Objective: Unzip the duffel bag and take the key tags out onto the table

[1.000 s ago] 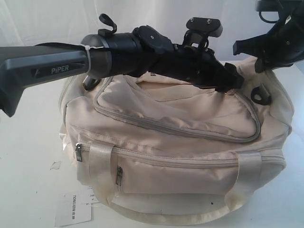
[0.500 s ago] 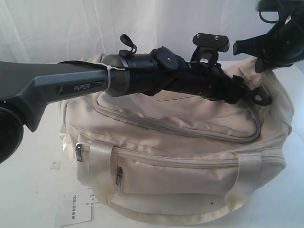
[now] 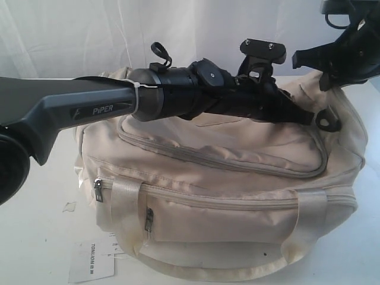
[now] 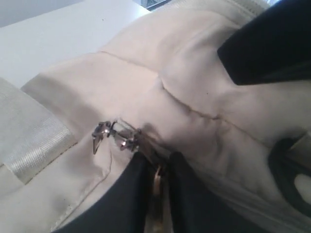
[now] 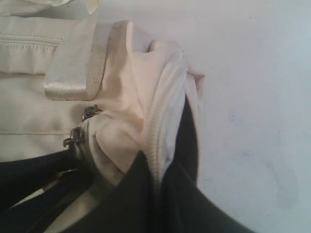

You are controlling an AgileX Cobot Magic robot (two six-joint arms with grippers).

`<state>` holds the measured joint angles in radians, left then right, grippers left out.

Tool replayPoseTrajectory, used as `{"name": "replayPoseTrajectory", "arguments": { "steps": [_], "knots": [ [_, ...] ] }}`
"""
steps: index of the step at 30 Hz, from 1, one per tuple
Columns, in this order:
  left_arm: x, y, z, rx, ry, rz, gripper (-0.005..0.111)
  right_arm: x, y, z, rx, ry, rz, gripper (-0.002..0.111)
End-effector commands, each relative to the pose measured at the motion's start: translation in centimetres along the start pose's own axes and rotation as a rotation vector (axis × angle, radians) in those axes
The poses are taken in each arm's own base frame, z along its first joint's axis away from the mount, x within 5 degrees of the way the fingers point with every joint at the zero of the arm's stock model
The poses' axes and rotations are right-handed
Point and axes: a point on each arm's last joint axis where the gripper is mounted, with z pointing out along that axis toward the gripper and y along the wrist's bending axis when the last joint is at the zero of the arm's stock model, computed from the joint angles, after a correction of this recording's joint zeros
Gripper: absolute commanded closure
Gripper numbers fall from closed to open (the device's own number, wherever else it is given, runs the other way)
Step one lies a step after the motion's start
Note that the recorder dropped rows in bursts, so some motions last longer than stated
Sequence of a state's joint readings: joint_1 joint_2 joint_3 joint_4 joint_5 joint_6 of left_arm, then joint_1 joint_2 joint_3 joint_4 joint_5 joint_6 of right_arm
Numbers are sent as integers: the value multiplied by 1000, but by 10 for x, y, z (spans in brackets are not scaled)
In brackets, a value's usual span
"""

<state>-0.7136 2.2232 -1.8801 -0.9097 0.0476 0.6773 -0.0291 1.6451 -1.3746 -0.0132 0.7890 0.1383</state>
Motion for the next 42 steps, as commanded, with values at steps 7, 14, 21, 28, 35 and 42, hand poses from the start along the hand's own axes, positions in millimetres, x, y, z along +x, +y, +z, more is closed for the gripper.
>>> {"name": "replayPoseTrajectory", "arguments": {
  "steps": [7, 14, 21, 28, 35, 42],
  "knots": [
    [-7, -11, -9, 55, 29, 62, 107, -1, 0, -6, -6, -16, 12, 108],
    [-24, -17, -23, 65, -2, 87, 107, -1, 0, -6, -6, -16, 12, 108],
    [-28, -22, -34, 84, 41, 209, 107, -1, 0, -6, -6, -16, 12, 108],
    [-25, -24, -35, 114, 90, 236, 107, -1, 0, -6, -6, -16, 12, 108],
    [-8, -21, -24, 134, 154, 217, 89, 0, 0, -6, -10, -13, 16, 108],
    [-3, -19, -21, 136, 171, 217, 77, 0, 0, -6, -10, -13, 16, 108]
  ]
}}
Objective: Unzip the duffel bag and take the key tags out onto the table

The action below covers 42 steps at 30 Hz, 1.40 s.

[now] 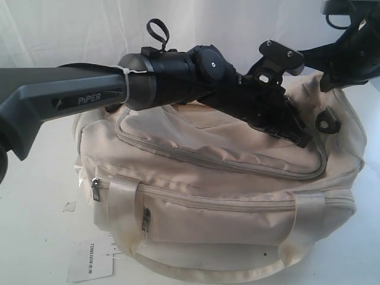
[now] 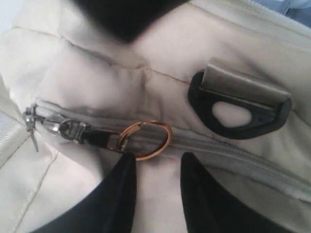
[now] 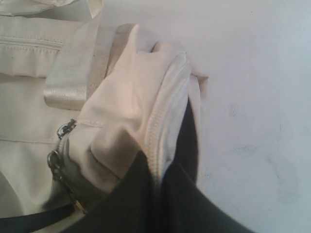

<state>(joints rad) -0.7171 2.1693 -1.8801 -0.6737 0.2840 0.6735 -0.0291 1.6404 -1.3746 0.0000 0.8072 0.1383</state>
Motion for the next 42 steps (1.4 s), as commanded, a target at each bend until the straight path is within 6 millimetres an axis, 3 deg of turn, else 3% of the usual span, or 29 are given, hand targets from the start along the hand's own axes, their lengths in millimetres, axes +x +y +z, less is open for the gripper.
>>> {"name": "replayPoseTrajectory", "arguments": {
  "steps": [1, 5, 12, 15, 20, 26, 29, 37, 42],
  "knots": [
    [-2, -2, -2, 16, 0, -17, 80, -2, 0, -4, -3, -28, 7, 108],
    [-3, -1, -2, 2, -14, -39, 80, -2, 0, -4, -3, -28, 7, 108],
    [0, 4, 7, -39, -52, -166, 42, -2, 0, -4, -3, -28, 7, 108],
    [5, 8, 16, -52, -77, -231, 40, -2, 0, -4, -3, -28, 7, 108],
    [13, 9, 24, -49, -61, -248, 48, -2, 0, -4, -3, -30, 7, 108],
    [10, 7, 19, -45, -43, -195, 88, -2, 0, -4, -3, -31, 5, 108],
    [3, 8, 10, -45, -50, -175, 98, -2, 0, -4, -3, -31, 5, 108],
    [-2, 15, -8, -19, -19, -181, 99, -2, 0, -4, -3, -31, 5, 108],
    [-2, 10, -13, 39, 31, -192, 104, -2, 0, -4, -3, -31, -2, 108]
  ]
}}
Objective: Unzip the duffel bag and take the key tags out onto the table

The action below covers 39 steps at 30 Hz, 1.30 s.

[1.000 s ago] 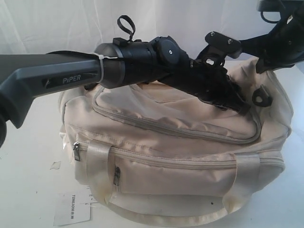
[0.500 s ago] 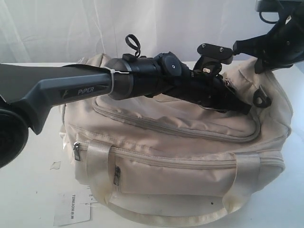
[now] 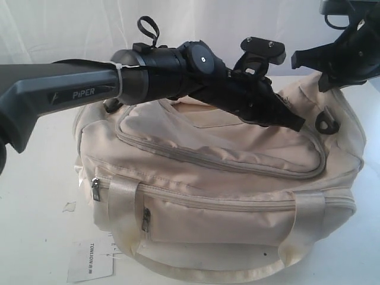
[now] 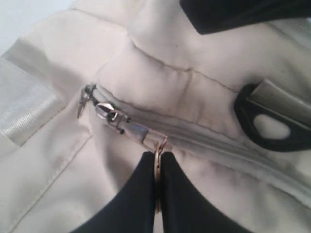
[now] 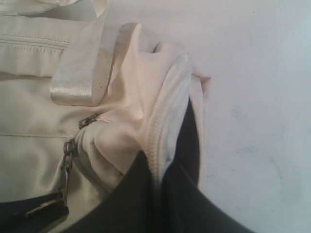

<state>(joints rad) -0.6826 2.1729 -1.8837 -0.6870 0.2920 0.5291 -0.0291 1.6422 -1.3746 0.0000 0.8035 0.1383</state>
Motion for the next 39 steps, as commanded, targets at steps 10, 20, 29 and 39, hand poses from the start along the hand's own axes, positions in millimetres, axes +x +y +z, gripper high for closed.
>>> {"name": "replayPoseTrajectory", "arguments": {
  "steps": [10, 20, 29, 39],
  "knots": [
    [-10, -14, -21, 82, 50, -131, 107, -2, 0, -4, -3, -29, -2, 108],
    [-7, -32, -19, 141, 86, -132, 107, -2, 0, -4, -3, -29, -2, 108],
    [-5, -42, -17, 175, 109, -135, 107, -2, 0, -4, -4, -33, -2, 108],
    [-11, -55, -26, 208, 109, -118, 107, -3, 0, -4, -5, -38, 32, 108]
  ]
}}
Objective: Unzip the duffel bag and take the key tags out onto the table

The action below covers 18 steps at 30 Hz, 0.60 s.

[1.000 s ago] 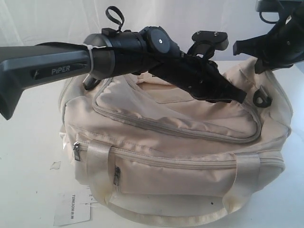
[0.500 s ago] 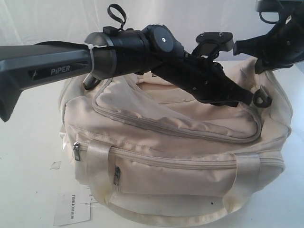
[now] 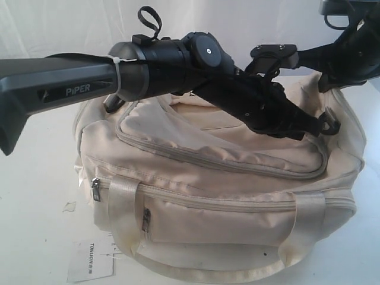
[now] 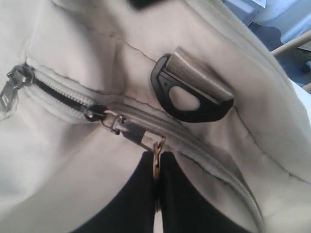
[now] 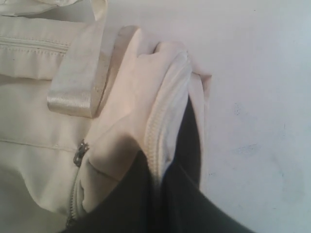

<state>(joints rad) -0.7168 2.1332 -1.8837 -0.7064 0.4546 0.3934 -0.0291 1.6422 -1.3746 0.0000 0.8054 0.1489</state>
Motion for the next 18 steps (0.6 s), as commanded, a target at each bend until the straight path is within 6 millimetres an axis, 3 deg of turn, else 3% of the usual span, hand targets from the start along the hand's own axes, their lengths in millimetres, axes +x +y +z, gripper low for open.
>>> {"name": "replayPoseTrajectory", "arguments": {
  "steps": [1, 11, 18],
  "knots": [
    [-7, -29, -14, 78, 7, 7, 107, -3, 0, -4, -6, -42, 23, 108],
    [-6, -40, -24, 123, 63, 28, 107, -4, -3, -4, 10, -49, 29, 108],
    [-3, -44, -23, 139, 88, 36, 107, -6, -20, -5, 35, -58, 92, 108]
  ]
}}
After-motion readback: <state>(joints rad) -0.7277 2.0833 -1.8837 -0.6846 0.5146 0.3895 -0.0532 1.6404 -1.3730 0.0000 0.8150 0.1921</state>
